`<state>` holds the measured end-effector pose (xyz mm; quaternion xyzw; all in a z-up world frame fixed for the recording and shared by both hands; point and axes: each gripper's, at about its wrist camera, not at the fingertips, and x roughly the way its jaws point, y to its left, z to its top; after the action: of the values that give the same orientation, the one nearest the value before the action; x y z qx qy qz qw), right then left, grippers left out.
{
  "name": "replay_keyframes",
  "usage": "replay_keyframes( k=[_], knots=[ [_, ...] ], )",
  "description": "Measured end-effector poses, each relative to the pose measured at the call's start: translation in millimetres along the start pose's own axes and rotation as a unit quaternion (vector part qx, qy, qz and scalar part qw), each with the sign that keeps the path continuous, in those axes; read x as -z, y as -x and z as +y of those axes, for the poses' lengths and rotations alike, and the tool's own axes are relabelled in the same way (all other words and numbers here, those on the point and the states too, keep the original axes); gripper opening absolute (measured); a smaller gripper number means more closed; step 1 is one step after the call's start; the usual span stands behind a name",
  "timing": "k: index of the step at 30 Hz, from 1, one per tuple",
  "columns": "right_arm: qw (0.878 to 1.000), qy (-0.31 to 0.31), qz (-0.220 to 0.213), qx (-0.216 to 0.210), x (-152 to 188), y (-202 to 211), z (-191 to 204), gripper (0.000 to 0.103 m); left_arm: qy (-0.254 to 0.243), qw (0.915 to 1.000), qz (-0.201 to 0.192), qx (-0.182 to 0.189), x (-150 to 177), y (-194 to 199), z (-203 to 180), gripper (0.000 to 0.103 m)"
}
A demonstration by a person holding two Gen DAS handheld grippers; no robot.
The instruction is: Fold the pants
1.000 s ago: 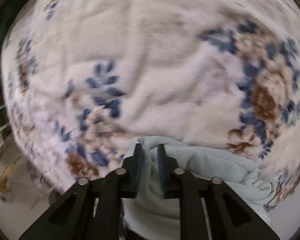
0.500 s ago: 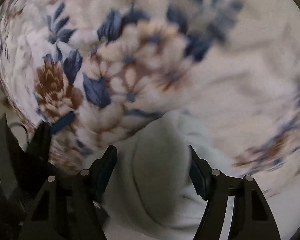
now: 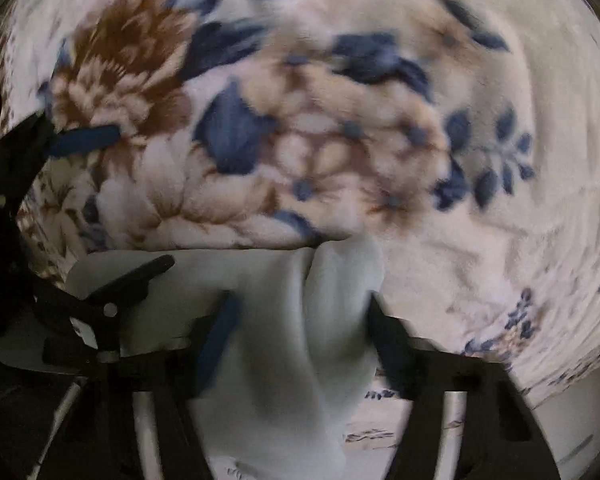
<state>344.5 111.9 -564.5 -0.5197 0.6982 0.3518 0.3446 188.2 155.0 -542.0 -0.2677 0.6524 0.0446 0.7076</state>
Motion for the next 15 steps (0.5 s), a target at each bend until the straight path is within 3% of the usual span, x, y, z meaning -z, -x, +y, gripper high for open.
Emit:
replay_keyframes(
  k=[2,5,6,8,9,11,13,15],
  knots=[
    [1.0,-0.001,0.001,0.009,-4,-1,10,0.04,0.007,1.0,0.006,0.003,1,-3,5,0.099],
    [0.992,-0.097,0.018,-0.082,-8,-4,-12,0.033,0.0,1.0,0.007,0.001,1,-3,4,0.099],
    [0.978,-0.16,0.016,-0.134,-5,-6,-33,0.032,-0.001,1.0,0.008,0.002,1,-2,4,0.099],
    [0.949,-0.225,0.021,-0.218,5,-17,-63,0.031,0.001,0.9999,0.009,0.005,-1,-3,3,0.099],
    [0.945,-0.233,0.019,-0.23,7,-19,-69,0.031,0.002,0.9999,0.009,0.006,-2,-3,5,0.099],
    [0.958,-0.199,0.014,-0.205,3,-12,-61,0.033,0.004,0.9999,0.011,0.009,-4,-2,7,0.099],
    [0.977,-0.142,0.015,-0.158,4,-2,-54,0.054,0.007,0.9998,0.011,0.016,-5,1,10,0.099],
    [0.981,-0.122,0.004,-0.148,6,16,-46,0.069,0.004,0.9994,0.0,0.033,-11,12,12,0.099]
  ],
)
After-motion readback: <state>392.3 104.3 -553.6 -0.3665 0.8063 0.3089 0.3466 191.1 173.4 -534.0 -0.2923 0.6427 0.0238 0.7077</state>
